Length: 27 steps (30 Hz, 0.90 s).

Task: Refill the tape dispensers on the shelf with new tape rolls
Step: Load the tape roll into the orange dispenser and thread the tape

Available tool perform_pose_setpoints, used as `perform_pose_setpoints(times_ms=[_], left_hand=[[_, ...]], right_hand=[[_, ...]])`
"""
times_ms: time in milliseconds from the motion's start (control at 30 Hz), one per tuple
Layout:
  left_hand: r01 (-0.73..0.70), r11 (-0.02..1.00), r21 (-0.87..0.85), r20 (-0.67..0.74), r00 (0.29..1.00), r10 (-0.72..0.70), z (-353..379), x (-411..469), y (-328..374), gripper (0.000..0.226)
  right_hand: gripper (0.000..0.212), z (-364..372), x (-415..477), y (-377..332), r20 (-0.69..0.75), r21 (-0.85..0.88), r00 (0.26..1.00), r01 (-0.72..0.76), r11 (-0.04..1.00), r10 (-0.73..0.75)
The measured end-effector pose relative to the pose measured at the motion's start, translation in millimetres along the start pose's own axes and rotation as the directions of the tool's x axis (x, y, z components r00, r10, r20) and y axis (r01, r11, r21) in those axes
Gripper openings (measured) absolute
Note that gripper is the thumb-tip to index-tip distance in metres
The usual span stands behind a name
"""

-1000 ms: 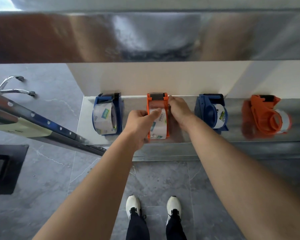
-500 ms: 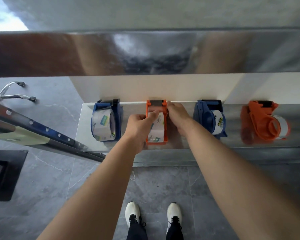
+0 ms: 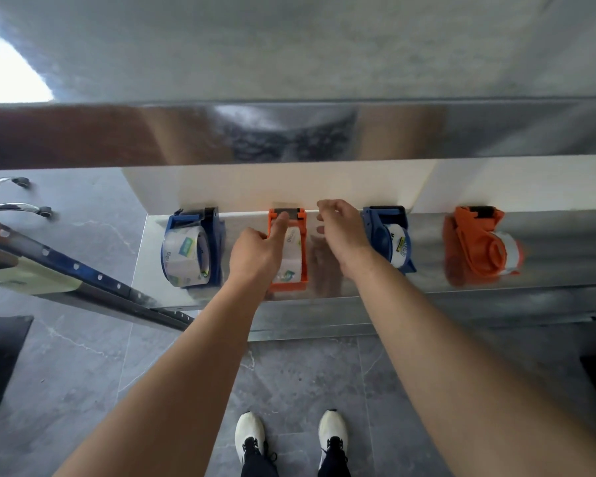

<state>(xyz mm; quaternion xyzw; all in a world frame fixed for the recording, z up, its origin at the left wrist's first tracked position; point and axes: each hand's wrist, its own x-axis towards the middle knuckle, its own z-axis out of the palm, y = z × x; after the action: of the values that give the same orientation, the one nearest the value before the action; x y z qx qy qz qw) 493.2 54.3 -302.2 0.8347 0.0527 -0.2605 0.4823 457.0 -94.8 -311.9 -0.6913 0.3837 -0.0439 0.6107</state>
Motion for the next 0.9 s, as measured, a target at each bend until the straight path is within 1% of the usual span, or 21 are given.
perform_pose_setpoints(times_ms=[33, 133, 167, 233, 300, 433, 500, 567, 700, 800, 900], left_hand=[[-0.025, 1.0, 0.016, -0.02, 0.999, 0.025, -0.9, -2.1, 1.4, 0.076], [-0.064, 0.997, 0.036, -0.107, 0.992, 0.068, -5.8, -19.4, 11.9, 0.065], [-0.079, 0.996, 0.041, -0.144, 0.986, 0.084, -6.8, -25.2, 14.8, 0.067], [-0.146, 0.989, 0.031, -0.198, 0.969, 0.15, -7.3, -39.0, 20.3, 0.067], [-0.213, 0.977, 0.015, -0.214, 0.954, 0.211, -6.7, -55.1, 26.8, 0.062], [-0.256, 0.963, -0.081, -0.208, 0.95, 0.235, -2.7, -84.0, 38.5, 0.061], [-0.259, 0.958, -0.123, -0.205, 0.951, 0.231, 0.2, -97.1, 42.7, 0.052], [-0.266, 0.951, -0.159, -0.2, 0.952, 0.233, 3.3, -108.0, 42.8, 0.047], [-0.264, 0.945, -0.193, -0.189, 0.955, 0.228, 8.3, -128.5, 41.7, 0.043], [-0.261, 0.937, -0.231, -0.15, 0.961, 0.231, 13.2, -139.2, 43.1, 0.036], [-0.25, 0.936, -0.247, -0.099, 0.968, 0.232, 19.2, -145.7, 44.2, 0.039]], right_hand=[[0.03, -2.5, -4.1, -2.2, 0.004, -0.003, 1.0, 0.012, 1.0, -0.012], [0.031, -10.0, -19.9, -8.2, 0.034, 0.008, 0.999, 0.028, 1.0, -0.028], [0.032, -12.7, -25.9, -10.1, 0.046, 0.012, 0.998, 0.037, 0.999, -0.038], [0.031, -18.5, -37.4, -13.5, 0.062, 0.019, 0.996, 0.069, 0.997, -0.07], [0.032, -25.6, -49.1, -18.6, 0.072, 0.017, 0.992, 0.101, 0.995, -0.102], [0.034, -42.3, -65.8, -29.0, 0.076, 0.012, 0.982, 0.174, 0.985, -0.175], [0.033, -50.4, -74.3, -32.3, 0.083, 0.021, 0.975, 0.203, 0.979, -0.204], [0.031, -57.3, -83.5, -33.3, 0.098, 0.028, 0.97, 0.221, 0.975, -0.223], [0.031, -72.5, -101.1, -30.3, 0.112, 0.05, 0.965, 0.234, 0.971, -0.239], [0.031, -82.9, -112.6, -26.6, 0.092, 0.046, 0.965, 0.242, 0.969, -0.245], [0.03, -90.0, -119.0, -23.1, 0.04, 0.048, 0.971, 0.234, 0.971, -0.236]])
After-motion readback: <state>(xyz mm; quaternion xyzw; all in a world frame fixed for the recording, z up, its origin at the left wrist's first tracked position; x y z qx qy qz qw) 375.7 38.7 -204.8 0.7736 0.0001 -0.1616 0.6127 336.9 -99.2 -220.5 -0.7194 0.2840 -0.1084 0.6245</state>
